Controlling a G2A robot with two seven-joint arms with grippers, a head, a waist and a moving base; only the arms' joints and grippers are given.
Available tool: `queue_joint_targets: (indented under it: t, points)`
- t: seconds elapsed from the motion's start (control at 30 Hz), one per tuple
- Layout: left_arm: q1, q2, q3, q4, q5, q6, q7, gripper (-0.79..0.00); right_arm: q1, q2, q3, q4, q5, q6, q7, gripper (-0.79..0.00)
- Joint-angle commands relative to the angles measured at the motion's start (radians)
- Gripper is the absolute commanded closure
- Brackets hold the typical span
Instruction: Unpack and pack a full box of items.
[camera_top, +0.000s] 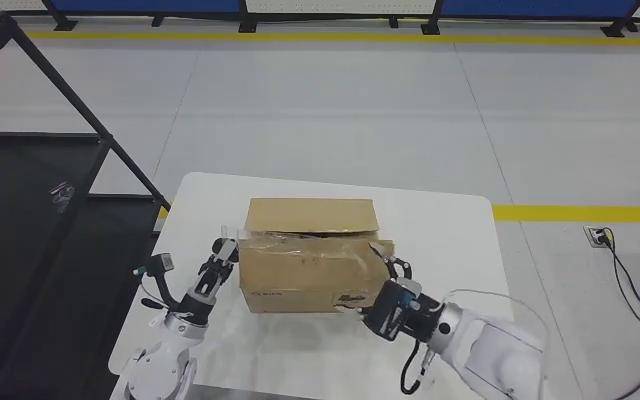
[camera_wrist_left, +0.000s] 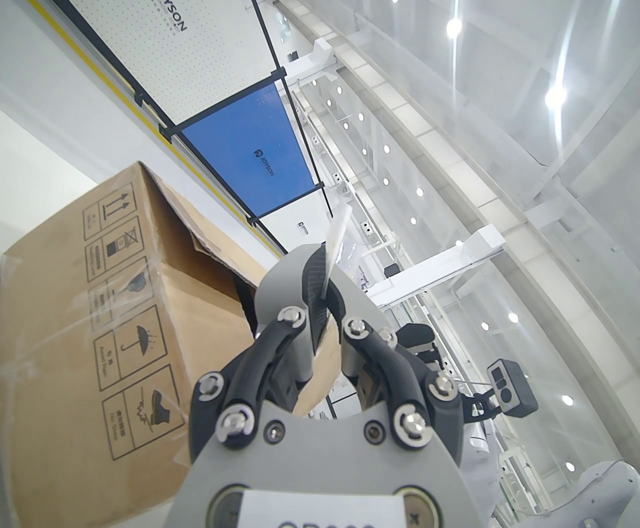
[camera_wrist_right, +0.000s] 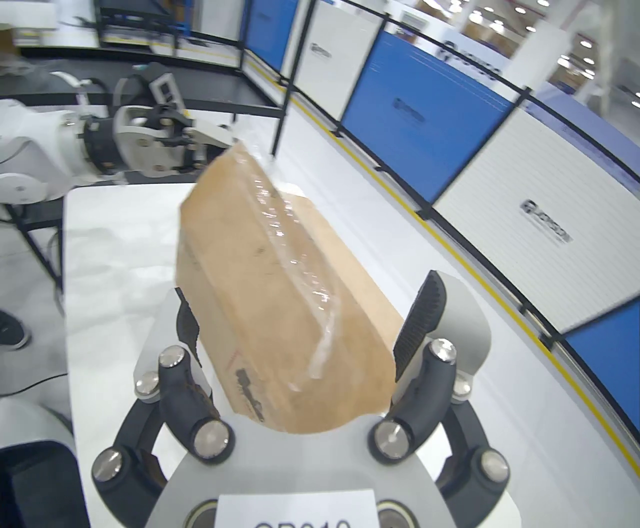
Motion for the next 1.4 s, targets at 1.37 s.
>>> queue_joint_targets:
  t: [1.37]
  points:
    - [-0.006, -0.002, 0.007, -0.008, 0.011, -0.009, -0.006, 0.0, 0.382, -0.057, -0.386, 0.28, 0.126, 0.027, 0.301, -0.785]
